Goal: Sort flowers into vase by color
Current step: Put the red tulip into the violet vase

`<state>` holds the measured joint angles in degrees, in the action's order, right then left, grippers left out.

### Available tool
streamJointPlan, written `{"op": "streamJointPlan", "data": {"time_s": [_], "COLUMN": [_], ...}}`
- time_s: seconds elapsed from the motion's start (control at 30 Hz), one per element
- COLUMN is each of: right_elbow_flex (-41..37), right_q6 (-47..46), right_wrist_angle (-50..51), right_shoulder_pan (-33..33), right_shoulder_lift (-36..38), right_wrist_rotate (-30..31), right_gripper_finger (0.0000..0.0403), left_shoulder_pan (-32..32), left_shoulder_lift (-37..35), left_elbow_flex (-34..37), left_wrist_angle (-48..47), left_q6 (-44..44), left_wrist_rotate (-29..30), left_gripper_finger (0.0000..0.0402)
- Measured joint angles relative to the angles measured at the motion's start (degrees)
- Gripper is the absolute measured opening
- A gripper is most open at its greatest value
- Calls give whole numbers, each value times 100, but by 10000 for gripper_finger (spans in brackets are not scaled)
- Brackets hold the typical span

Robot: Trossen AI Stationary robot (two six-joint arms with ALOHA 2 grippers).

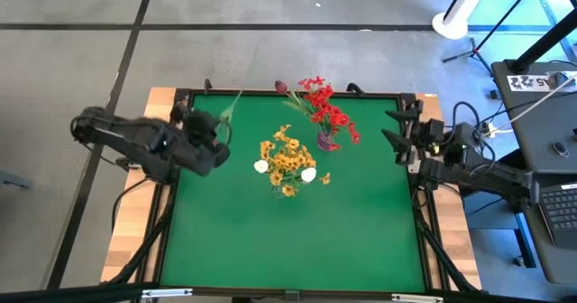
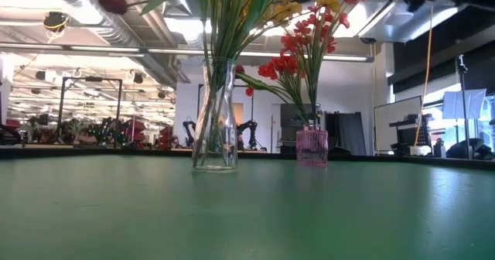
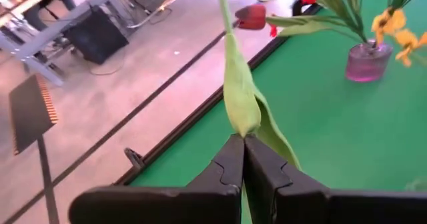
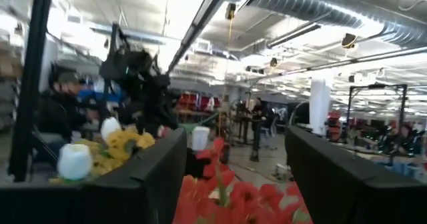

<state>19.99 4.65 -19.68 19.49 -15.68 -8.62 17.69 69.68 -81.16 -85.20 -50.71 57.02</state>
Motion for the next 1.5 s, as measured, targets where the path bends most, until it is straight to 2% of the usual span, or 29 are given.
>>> {"op": "streamJointPlan", "data": {"time_s": [0.13, 0.4, 0.57, 0.73, 0.93, 1.17, 1.37, 1.5], "right_elbow_flex": [792, 3015, 4333, 5196, 5778, 6019, 6030, 6028], "right_q6": [547, 1823, 2596, 3466, 4675, 5879, 6189, 6192], "right_wrist_angle": [127, 1377, 1939, 2136, 2129, 1927, 2027, 2222], "right_shoulder_pan": [1, 2, 0, -10, -566, -1343, -1545, -1540], "right_shoulder_lift": [-976, -3173, -4214, -5108, -5862, -6296, -6566, -6689], "right_wrist_rotate": [2, 212, 214, 317, 1195, 2237, 3016, 3208], "right_gripper_finger": [253, 253, 253, 253, 253, 253, 253, 253], "left_shoulder_pan": [-570, -1503, -1907, -2149, -2309, -2456, -2498, -2498], "left_shoulder_lift": [1, 5, 1, 7, 205, 576, 845, 886], "left_elbow_flex": [-524, -1357, -1755, -1813, -1821, -1821, -1819, -1815], "left_wrist_angle": [430, 1583, 1977, 2249, 2123, 2204, 2477, 2638], "left_q6": [1088, 3060, 3581, 3735, 3589, 3670, 3828, 3928], "left_wrist_rotate": [-581, -1913, -2742, -3643, -3852, -3855, -4128, -4156], "left_gripper_finger": [0, 0, 0, 0, 0, 0, 0, 0]}}
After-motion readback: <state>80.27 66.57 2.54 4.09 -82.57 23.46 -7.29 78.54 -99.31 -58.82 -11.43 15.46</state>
